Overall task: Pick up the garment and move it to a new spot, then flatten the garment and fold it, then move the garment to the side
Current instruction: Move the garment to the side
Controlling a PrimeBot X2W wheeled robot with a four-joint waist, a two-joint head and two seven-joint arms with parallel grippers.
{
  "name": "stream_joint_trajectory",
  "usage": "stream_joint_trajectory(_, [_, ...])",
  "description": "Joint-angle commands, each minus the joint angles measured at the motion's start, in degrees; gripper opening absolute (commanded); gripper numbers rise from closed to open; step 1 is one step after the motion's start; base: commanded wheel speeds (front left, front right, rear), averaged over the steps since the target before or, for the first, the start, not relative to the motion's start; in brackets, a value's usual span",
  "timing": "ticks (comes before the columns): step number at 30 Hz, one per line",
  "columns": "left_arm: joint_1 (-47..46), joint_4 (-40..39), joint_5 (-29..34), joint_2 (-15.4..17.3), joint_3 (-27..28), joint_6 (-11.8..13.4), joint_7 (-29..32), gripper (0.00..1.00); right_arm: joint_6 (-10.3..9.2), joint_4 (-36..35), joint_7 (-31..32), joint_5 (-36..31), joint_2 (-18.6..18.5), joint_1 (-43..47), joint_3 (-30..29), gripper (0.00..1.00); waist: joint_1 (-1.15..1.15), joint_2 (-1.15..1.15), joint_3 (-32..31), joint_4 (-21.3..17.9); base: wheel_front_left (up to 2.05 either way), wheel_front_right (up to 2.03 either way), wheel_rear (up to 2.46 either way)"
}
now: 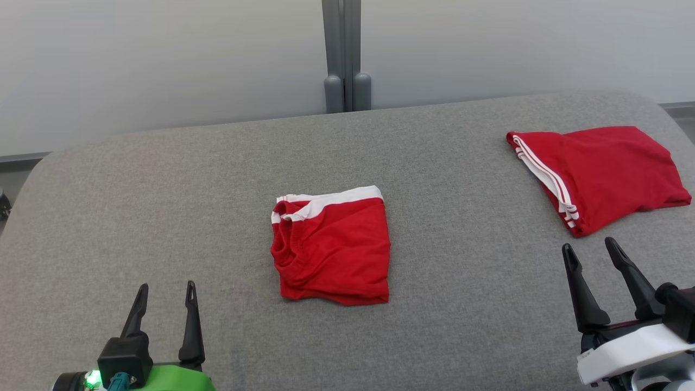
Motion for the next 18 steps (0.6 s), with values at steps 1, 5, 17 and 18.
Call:
stream_joint_trajectory(1, [-0.3,0.2,-0.1,0.4,0.2,-0.1,-0.4,1.00,-0.02,-0.3,0.1,-0.4,0.0,0.6,-0.2,1.00,0.00,0.00,0.1,0.1,0.00,0.00,0.00])
stream_joint_trajectory(5, [-0.9,0.8,-0.2,0.5,0.1,-0.1,-0.6,1.00,-0.02,-0.7,0.4,-0.5,0.0,0.6,-0.4,1.00,0.00,0.00,0.1,0.2,0.00,0.00,0.00])
stream_joint_trajectory(17, [-2.1,-0.2,0.3,0.1,-0.6,0.9,-1.1,1.00,-0.02,-0.8,1.3,-0.1,-0.7,0.7,-0.9,1.00,0.00,0.00,0.9,1.5,0.00,0.00,0.00])
stream_joint_trajectory(18, [-2.7,-0.6,0.3,0.0,-0.7,0.8,-1.2,1.00,-0.02,-0.5,1.5,0.3,-0.9,0.3,-0.8,1.00,0.00,0.00,1.6,2.0,0.00,0.00,0.00])
